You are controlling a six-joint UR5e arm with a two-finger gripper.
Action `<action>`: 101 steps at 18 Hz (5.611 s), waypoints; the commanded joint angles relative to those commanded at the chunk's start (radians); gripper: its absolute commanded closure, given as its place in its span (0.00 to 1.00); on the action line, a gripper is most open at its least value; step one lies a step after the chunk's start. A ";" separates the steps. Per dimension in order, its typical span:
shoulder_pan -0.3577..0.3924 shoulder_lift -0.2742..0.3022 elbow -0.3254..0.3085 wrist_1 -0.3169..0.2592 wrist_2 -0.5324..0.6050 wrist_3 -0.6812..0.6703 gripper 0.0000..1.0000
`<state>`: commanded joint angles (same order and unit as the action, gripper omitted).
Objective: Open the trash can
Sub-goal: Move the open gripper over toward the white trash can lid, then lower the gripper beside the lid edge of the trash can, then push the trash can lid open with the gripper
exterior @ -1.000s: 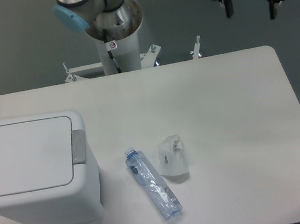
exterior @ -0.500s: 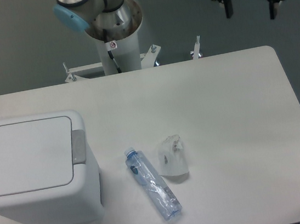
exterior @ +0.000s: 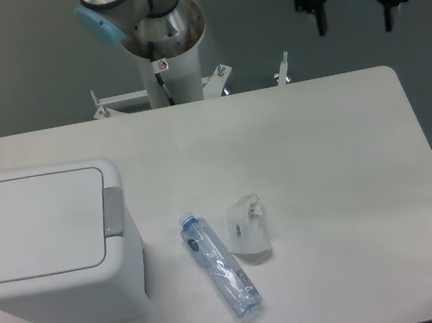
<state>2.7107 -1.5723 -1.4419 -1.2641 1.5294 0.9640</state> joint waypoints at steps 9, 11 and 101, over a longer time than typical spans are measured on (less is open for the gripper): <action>-0.134 -0.025 -0.003 0.083 -0.054 -0.419 0.00; -0.152 -0.031 -0.005 0.084 -0.055 -0.482 0.00; -0.439 -0.184 0.015 0.230 -0.013 -0.676 0.00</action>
<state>2.2718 -1.7564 -1.4266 -1.0339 1.5166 0.2878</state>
